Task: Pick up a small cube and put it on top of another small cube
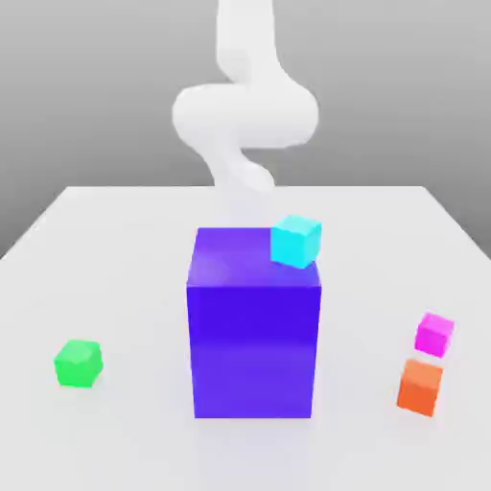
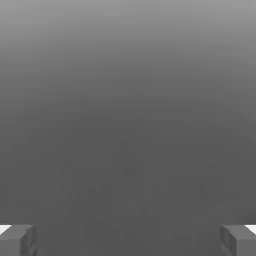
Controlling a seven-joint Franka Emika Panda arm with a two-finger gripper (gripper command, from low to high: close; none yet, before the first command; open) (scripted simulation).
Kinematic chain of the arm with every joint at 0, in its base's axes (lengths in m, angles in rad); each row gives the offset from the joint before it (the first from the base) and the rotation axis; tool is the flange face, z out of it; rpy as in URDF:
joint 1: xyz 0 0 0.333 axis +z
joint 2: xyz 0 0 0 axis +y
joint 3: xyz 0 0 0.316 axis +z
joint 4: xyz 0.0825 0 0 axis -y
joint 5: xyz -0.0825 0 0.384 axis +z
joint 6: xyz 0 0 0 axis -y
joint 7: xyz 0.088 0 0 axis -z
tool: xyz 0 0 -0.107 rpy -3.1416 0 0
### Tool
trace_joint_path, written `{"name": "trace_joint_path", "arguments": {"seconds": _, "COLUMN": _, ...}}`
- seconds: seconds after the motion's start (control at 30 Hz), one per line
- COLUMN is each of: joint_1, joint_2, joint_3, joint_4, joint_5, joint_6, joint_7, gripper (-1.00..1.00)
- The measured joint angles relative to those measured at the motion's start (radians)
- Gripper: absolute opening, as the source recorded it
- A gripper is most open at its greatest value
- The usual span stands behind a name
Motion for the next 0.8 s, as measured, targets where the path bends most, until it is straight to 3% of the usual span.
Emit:
{"name": "trace_joint_path", "arguments": {"seconds": 0.5, "joint_1": 0.309, "joint_2": 0.452, "joint_3": 0.217, "joint_4": -0.243, "joint_5": 0.124, "joint_6": 0.279, "joint_7": -0.088, "gripper": 0.00}}
{"name": "trace_joint_path", "arguments": {"seconds": 0.67, "joint_1": 0.385, "joint_2": 0.603, "joint_3": 0.313, "joint_4": -0.325, "joint_5": 0.086, "joint_6": 0.375, "joint_7": -0.060, "gripper": 0.00}}
{"name": "trace_joint_path", "arguments": {"seconds": 0.8, "joint_1": 0.469, "joint_2": 0.730, "joint_3": 0.365, "joint_4": -0.391, "joint_5": -0.028, "joint_6": 0.453, "joint_7": 0.022, "gripper": 0.00}}
